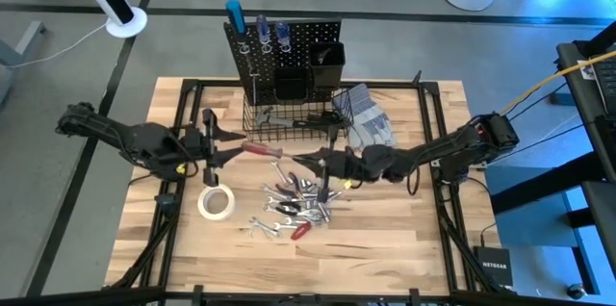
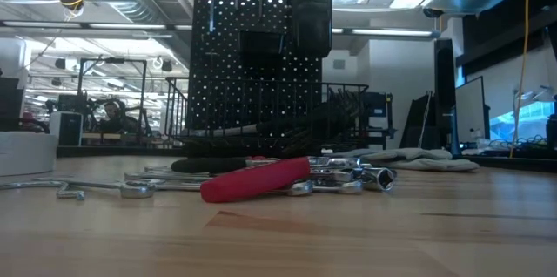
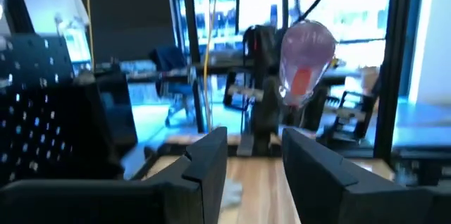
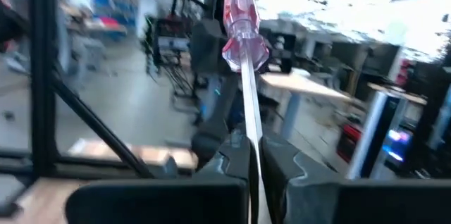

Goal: Hang tools onto peg board
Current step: Put the transparent red screwdriver into the right black bin on the peg board

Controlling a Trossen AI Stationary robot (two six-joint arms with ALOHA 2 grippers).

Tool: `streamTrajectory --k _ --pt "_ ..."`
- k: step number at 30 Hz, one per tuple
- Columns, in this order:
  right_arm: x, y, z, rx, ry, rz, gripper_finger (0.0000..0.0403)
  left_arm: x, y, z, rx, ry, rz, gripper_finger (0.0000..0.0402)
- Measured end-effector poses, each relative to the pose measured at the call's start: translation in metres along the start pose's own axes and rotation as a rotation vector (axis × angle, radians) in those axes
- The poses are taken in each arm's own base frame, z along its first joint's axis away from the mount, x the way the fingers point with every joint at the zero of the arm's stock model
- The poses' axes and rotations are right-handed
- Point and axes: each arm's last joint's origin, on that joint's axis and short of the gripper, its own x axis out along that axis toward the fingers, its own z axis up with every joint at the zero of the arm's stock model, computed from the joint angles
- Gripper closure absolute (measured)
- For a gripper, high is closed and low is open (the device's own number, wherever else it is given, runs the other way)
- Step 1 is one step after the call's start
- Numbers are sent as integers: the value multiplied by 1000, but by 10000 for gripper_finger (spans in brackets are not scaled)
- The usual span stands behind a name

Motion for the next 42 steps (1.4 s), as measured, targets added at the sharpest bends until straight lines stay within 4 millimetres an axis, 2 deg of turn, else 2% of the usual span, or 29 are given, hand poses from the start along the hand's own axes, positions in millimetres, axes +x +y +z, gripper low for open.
streamTrajectory --k 5,9,14,16,22,29,33,42 --pt "6 -17 3 54 -105 40 394 5 -2 10 8 -114 -2 264" --pt "7 -24 4 84 -144 59 394 10 -3 14 40 -184 -17 230" --pt "7 -23 6 96 -162 89 395 14 -1 18 28 -241 -16 186" --pt "7 -24 7 98 -173 87 394 18 -2 17 12 -263 -69 177" --pt "9 -21 7 105 -270 130 394 38 -13 11 26 -341 -220 180" --pt "30 -13 -2 105 -295 169 393 57 -24 2 28 -412 -255 191" --pt "40 -8 -7 108 -285 192 394 60 -25 0 22 -414 -256 191" --pt "41 -7 -7 112 -287 205 394 57 -29 3 7 -446 -368 192"
